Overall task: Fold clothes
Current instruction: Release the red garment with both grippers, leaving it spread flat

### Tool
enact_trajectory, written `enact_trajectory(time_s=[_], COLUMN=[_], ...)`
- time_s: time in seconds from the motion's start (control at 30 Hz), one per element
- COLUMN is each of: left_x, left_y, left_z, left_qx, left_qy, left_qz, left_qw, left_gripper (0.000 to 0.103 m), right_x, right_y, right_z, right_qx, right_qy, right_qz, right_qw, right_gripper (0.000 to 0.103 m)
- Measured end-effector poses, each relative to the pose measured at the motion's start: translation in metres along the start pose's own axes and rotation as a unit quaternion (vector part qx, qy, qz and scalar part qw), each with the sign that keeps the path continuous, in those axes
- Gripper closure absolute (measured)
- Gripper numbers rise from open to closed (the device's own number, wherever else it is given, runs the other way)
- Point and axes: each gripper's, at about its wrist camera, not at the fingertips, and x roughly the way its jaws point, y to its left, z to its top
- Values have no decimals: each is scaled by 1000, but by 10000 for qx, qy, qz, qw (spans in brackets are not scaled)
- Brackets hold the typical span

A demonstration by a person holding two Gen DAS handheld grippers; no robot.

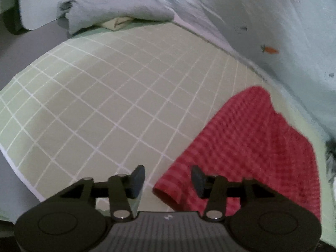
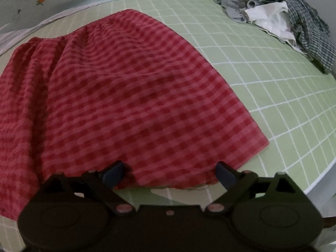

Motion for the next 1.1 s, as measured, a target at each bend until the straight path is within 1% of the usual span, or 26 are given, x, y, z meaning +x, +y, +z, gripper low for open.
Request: enact_trajectory(time_s=[0.03,0.07,0.1,0.17,0.23,0.3,0.4,0.47,0.5,0.6,0.67,0.8,0.9,0.97,1.0,1.07,1.1], left_x=[3,5,4,-1,-6,-12,-16,-17,-17,-15,-14,-14,-12,-10,-10,-8,-8], left_y=[-3,-5,-5,-3,-2,-6,-20,-31,-36,-58,-73,-103,-120,-129,-132,-136,-136], left_z=[-1,-2,-2,2,8,17,24,29,31,31,28,18,7,-2,-7,-15,-19], left_qx=[18,52,72,27,-5,71,214,303,348,546,718,1170,1537,1744,1826,1950,2001], left_qy=[50,131,157,120,66,-61,-173,-214,-235,-172,-89,43,151,244,285,362,399], left_qz=[4,146,210,127,56,78,79,29,3,-36,-105,-256,-339,-386,-402,-440,-439], left_qw=[10000,9998,9996,9998,10000,9999,9996,9993,9991,9984,9973,9928,9874,9836,9820,9791,9780], left_gripper=[52,52,52,52,48,47,45,43,40,40,40,39,37,37,37,37,37], right_x=[0,-1,-2,-5,-8,-11,-8,-5,-3,4,8,4,-11,-20,-25,-32,-33], right_y=[1,1,1,0,-2,-4,-2,0,0,-5,-12,-30,-35,-29,-25,-17,-16], right_z=[0,0,0,1,8,14,34,47,53,65,64,47,27,12,4,-14,-20], right_qx=[-17,-33,-44,-63,-10,40,19,-66,-111,-163,-87,195,88,-184,-333,-487,-505], right_qy=[7,14,14,8,-135,-277,-480,-588,-614,-610,-523,-480,-567,-616,-643,-639,-591], right_qz=[8,16,31,64,154,244,352,342,346,417,414,238,323,406,413,273,319], right_qw=[10000,10000,10000,10000,9998,9993,9982,9977,9975,9971,9977,9984,9978,9971,9965,9964,9965], right_gripper=[8,8,8,8,7,5,3,2,2,2,2,2,2,3,3,4,4])
